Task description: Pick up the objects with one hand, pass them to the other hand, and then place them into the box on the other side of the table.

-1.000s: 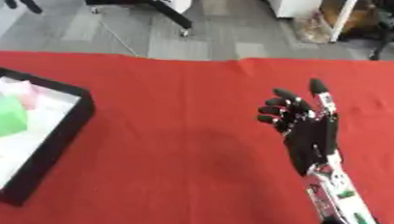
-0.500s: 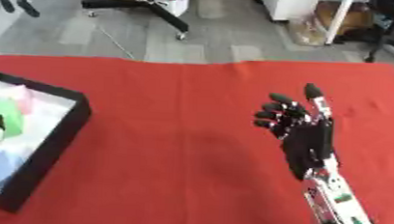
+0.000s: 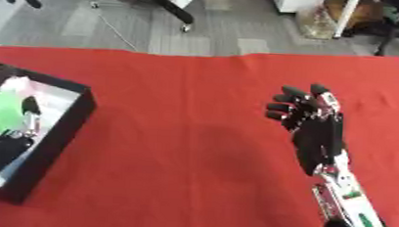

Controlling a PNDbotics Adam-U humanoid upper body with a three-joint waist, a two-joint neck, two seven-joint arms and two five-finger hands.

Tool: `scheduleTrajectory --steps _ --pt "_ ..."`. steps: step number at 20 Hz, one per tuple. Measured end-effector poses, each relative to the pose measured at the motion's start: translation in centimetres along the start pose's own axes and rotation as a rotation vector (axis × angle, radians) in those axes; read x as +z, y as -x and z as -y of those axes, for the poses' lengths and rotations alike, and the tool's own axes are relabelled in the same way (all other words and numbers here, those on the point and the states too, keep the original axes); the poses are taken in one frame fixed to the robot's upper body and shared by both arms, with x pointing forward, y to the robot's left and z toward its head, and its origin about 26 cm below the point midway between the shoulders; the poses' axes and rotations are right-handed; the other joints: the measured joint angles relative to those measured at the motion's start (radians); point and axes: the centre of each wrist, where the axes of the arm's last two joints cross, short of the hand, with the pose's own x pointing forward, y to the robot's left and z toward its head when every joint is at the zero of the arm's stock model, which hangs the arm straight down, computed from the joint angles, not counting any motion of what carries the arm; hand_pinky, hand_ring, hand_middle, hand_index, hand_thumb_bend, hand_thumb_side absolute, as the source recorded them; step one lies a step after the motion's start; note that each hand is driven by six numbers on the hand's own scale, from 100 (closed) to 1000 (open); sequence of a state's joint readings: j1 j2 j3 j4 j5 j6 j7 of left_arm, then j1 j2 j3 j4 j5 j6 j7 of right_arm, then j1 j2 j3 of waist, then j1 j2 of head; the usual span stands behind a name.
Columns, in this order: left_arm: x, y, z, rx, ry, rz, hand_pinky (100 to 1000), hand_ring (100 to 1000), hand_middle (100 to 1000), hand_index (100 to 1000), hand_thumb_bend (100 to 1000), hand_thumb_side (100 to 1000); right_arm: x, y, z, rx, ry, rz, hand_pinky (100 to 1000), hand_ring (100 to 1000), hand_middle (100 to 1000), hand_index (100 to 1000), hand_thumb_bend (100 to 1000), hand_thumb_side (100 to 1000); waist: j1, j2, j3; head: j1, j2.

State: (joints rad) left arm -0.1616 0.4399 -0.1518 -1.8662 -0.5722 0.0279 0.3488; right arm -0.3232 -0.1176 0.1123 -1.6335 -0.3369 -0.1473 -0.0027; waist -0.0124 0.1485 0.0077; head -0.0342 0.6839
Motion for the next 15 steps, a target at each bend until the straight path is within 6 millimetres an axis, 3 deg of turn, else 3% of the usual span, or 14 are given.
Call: scheduleTrajectory --steps 5,10,15 --pt "-0.5 -5.7 2.0 0.283 0.034 0.161 842 860 885 936 137 827 0.5 0.3 0.3 0.061 -0.056 0.052 701 680 711 796 100 880 -0.01 0.001 -0.02 0.006 0.008" --pt "-1.1 -7.4 2.5 0.558 0.142 0.194 839 857 889 939 151 844 0.6 0.3 0.7 0.117 -0.121 0.087 705 686 729 810 100 796 -0.011 0.015 -0.026 0.006 0.009" --pt "-0.8 -8.7 3.5 0.691 0.238 0.217 837 853 889 941 161 853 1.6 0.8 1.3 0.144 -0.137 0.081 709 693 751 839 100 734 -0.011 0.015 -0.036 0.017 0.022"
